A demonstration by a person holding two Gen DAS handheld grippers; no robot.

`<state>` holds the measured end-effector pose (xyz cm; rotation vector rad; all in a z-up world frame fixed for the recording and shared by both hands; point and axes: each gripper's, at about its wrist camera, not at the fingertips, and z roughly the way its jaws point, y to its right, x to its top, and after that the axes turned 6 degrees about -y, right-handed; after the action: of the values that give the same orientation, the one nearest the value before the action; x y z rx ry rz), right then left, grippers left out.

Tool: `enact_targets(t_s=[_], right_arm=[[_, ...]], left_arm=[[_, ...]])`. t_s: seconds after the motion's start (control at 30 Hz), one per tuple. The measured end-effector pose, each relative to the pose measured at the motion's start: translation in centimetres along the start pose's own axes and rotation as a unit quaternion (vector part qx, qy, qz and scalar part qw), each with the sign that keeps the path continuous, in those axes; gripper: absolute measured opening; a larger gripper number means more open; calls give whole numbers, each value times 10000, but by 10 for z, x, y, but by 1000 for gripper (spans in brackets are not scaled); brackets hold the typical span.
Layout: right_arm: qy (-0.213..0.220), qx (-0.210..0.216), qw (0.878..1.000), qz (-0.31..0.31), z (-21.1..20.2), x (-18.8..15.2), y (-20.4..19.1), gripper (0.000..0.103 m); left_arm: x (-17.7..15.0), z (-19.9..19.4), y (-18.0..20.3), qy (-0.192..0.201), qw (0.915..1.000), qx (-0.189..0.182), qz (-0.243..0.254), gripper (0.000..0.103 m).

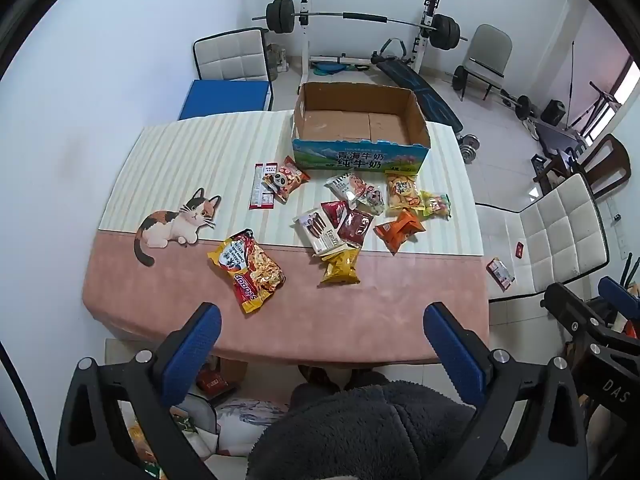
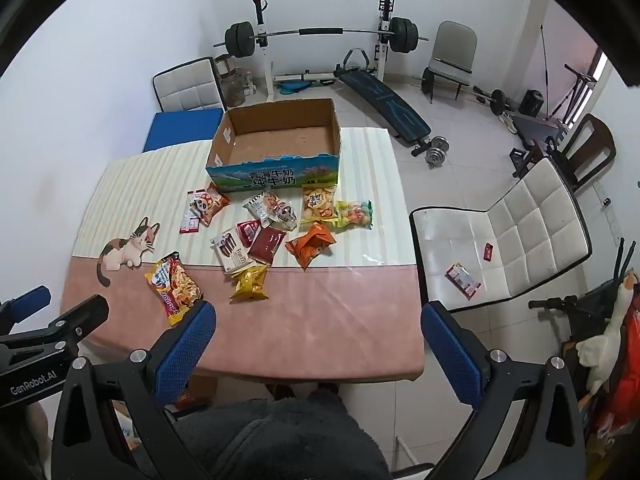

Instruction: Organize snacks

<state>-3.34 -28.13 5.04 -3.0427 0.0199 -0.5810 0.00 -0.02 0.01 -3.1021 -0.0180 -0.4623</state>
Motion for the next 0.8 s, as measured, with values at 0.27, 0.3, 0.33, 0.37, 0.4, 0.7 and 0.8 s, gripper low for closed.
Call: enact_targets(t_s=[0.27,0.3,0.33,0.37,0.4,0.7,0.8], right_arm=[[50,0,10000,-26,-2,-1,0,103],[30,-21,10000,-6,-2,-4,1,103],[41,-29,10000,-6,-2,-3,2,103],[52,-29,10000,-5,-3,-3,2,103],[61,-35,10000,-4,-3,-3,3,103],[79,-101,9999,-22,-6,3,-2,103],[93,-109,9999,-22,-6,3,-1,103]], left_arm=[[1,3,3,51,10000,-21,22,103],[1,1,4,65,10000,-21,28,103],[1,2,4,72,10000,-16,27,103],[1,3,4,76,10000,-16,23,103],[1,4,4,78,10000,-18,18,103],[5,-9,-1,130,9999,-36,22,103],[6,-10,-2,150,9999,-39,25,103]])
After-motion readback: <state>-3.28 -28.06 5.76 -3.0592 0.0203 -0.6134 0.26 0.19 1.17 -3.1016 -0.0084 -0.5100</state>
